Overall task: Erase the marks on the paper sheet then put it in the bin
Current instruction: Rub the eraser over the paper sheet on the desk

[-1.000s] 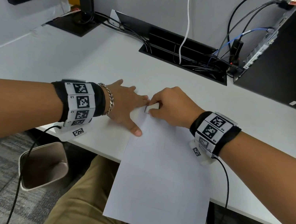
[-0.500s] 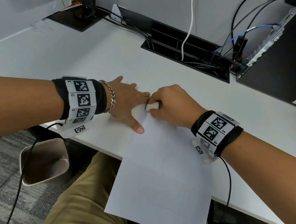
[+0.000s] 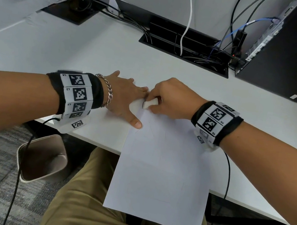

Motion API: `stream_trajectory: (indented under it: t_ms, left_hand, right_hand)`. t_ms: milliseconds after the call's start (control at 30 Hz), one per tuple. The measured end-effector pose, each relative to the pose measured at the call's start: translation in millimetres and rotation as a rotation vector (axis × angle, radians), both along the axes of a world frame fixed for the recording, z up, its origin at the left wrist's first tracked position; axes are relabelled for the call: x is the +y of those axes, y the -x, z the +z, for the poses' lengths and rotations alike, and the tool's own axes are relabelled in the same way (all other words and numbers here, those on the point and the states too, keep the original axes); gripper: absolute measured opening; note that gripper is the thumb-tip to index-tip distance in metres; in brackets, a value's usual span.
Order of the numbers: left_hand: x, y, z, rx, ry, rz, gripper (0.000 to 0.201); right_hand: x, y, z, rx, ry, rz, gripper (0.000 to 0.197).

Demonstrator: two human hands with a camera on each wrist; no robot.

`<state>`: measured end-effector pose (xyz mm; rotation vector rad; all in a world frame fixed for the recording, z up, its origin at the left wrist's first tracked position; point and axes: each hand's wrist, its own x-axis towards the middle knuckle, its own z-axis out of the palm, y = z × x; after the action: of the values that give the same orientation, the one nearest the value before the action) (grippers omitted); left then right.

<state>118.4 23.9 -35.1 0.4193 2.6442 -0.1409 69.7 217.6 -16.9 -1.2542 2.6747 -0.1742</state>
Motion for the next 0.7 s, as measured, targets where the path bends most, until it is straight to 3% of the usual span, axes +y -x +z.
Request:
stream_trajectory:
  t_ms: [100, 267, 433, 567, 700]
  left_hand:
    - [1, 0, 0, -0.006, 0.016, 0.009, 0.126]
    - [2, -3, 4, -0.010, 0.001, 0.028, 0.120]
    - [3, -2, 5, -0.004, 0.022, 0.015, 0.123]
    - [2, -3, 5, -0.002, 0.011, 0.017, 0.121]
    - [3, -3, 6, -0.001, 0.022, 0.016, 0.121]
  right_hand:
    - [-2, 2, -4, 0.065, 0.027, -0.059, 0.026]
    - [-1, -9, -1, 0.011, -0.027, 0.061, 0.023]
    - [-4, -1, -2, 0.071, -0.021, -0.036, 0.028]
    - [0, -9, -3, 0.020, -0.042, 0.045, 0.025]
    - [1, -3, -3, 0.090, -0.054, 0.031, 0.034]
